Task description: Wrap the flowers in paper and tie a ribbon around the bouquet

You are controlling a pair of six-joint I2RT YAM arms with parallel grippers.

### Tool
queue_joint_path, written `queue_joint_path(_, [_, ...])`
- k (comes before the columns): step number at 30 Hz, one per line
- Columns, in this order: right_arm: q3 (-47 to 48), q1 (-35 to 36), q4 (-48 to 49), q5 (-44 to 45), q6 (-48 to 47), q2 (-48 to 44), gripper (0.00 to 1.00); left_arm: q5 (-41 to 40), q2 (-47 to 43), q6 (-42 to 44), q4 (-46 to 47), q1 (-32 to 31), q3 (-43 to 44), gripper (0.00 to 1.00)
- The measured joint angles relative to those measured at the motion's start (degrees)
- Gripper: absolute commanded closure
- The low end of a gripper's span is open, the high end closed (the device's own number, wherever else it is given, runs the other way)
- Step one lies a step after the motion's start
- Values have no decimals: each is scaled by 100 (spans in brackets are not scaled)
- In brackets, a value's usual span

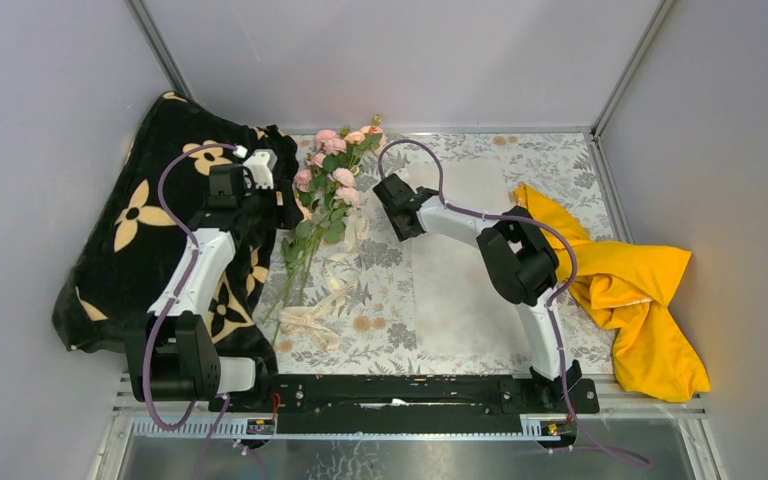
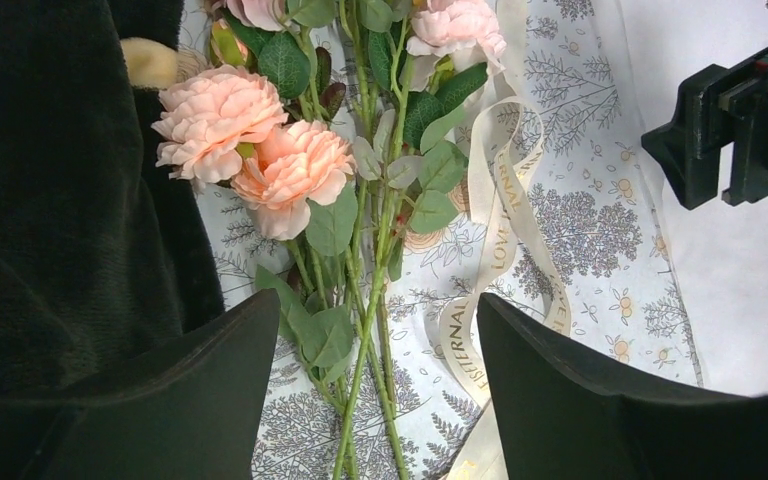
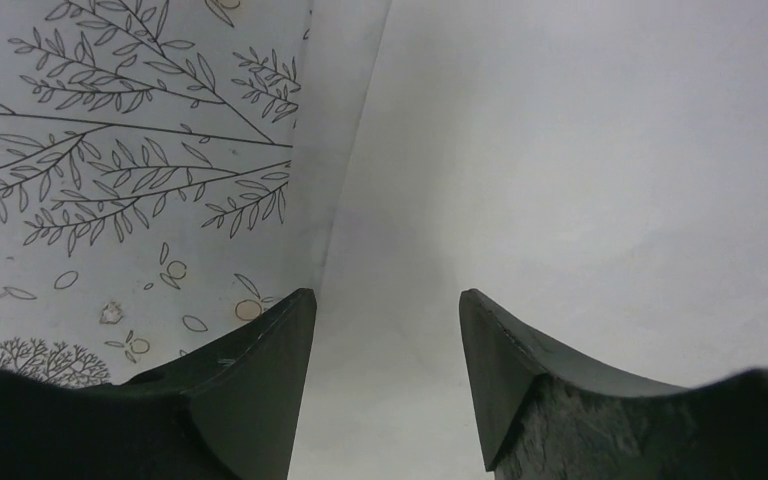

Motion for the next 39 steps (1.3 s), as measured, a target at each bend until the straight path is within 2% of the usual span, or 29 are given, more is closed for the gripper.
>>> queue_joint_path(13, [28,0,-31,660,-199,149,60,33,195,-103,-35,-125,0,25])
queue_joint_path(17, [26,0,-114,1023,-343,149,62,-50,195,-98,-37,-262,2,25])
queue_joint_path(21, [26,0,-140,1388,-533,149,68,-105,197,-90,-44,-492,17,26])
queue_joint_path(23, [13,0,-149,1462,-588,149,75,-120,201,-83,-46,-590,37,26])
queue_joint_path(26, [-48,0,-168,1513,-669,149,98,-166,245,-76,-50,-717,74,26])
queue_joint_path(34, [-72,-48,-264,1300,-723,142,100,-81,354,-52,-267,-863,387,25])
queue_joint_path(39, [4,-103,-426,190,-728,-133,100,52,361,-39,-415,-850,730,25])
